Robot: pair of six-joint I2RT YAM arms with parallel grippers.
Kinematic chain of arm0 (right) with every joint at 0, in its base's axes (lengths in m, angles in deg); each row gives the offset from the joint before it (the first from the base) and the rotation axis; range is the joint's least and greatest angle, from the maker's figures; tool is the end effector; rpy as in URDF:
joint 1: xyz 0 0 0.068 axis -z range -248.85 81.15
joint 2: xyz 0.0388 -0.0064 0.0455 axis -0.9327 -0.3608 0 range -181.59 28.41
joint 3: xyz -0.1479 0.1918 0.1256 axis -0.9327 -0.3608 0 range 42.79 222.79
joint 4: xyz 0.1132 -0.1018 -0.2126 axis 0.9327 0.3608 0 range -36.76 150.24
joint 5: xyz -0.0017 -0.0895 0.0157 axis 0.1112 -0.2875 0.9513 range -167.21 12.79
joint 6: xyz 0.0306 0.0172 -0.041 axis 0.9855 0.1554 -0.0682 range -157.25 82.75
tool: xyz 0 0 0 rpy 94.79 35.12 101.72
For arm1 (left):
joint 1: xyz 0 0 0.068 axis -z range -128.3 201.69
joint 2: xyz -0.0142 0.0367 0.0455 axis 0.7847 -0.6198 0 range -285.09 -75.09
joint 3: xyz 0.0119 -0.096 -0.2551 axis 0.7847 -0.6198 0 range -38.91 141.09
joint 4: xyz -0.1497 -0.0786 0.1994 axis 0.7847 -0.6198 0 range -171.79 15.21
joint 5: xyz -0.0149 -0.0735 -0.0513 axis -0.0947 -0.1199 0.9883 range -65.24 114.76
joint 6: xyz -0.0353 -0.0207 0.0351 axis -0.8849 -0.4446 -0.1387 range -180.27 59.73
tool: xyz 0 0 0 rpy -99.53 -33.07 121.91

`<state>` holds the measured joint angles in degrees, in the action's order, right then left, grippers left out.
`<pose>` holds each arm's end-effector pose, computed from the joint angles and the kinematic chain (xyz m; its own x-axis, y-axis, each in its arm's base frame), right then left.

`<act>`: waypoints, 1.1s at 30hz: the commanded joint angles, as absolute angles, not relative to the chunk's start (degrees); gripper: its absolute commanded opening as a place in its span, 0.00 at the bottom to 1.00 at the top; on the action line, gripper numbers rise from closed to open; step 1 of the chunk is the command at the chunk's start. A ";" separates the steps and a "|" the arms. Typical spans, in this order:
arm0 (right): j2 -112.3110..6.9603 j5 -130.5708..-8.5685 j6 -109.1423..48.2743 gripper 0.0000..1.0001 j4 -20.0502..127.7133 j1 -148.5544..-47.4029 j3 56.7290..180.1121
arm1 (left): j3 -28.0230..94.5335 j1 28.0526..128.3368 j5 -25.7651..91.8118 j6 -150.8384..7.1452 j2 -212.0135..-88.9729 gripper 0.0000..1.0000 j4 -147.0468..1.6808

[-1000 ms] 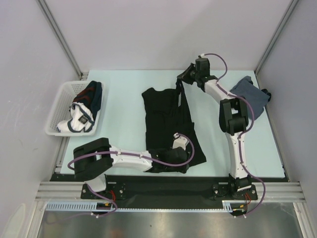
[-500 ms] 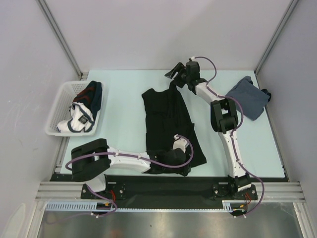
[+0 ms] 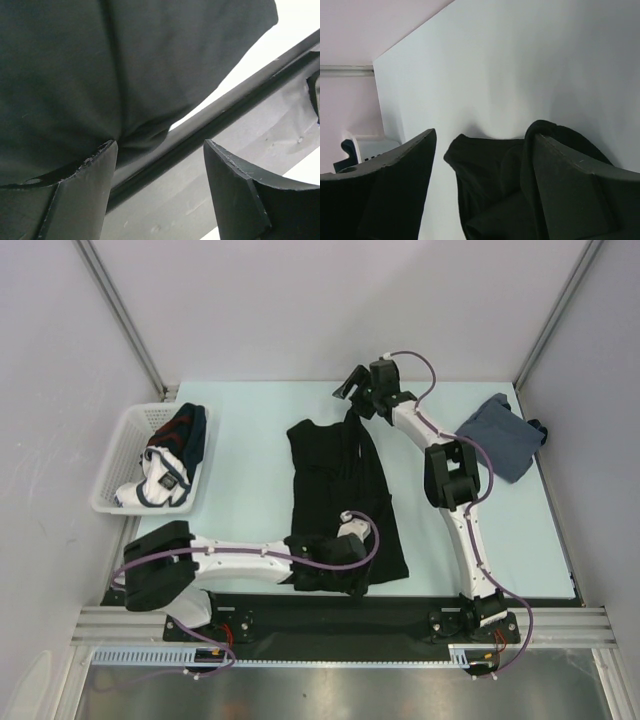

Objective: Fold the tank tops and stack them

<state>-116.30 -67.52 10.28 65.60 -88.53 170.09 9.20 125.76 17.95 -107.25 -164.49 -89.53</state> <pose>0.5459 0.2017 0.1958 -0.6620 0.5355 -0.5245 0.0278 0.7168 0.6967 0.0869 -0.2892 0.1703 -0.8401 0.2982 -0.4531 0.4725 0.8126 -0.3413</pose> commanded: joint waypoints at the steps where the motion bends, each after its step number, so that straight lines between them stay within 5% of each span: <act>1: -112.75 -64.84 15.12 0.79 68.00 -88.98 171.90 | 8.99 122.81 18.79 -106.85 -158.50 0.76 -96.05; 20: -104.24 -73.17 17.51 0.87 72.58 -92.05 163.20 | 11.18 111.82 17.20 -101.05 -144.62 0.76 -103.52; 27: -99.22 -71.86 11.80 0.86 70.91 -93.55 161.80 | 11.27 95.59 19.22 -96.04 -138.37 0.76 -104.85; 30: -97.29 -70.18 8.90 0.80 70.37 -93.29 160.30 | 13.11 89.17 20.46 -94.64 -140.03 0.76 -103.44; 31: -96.67 -69.74 7.33 0.65 70.64 -93.02 159.69 | 14.60 87.83 19.93 -94.37 -140.91 0.76 -102.83; 33: -95.26 -68.60 3.38 0.55 70.64 -92.93 157.15 | 16.01 84.06 20.63 -93.84 -144.16 0.75 -101.95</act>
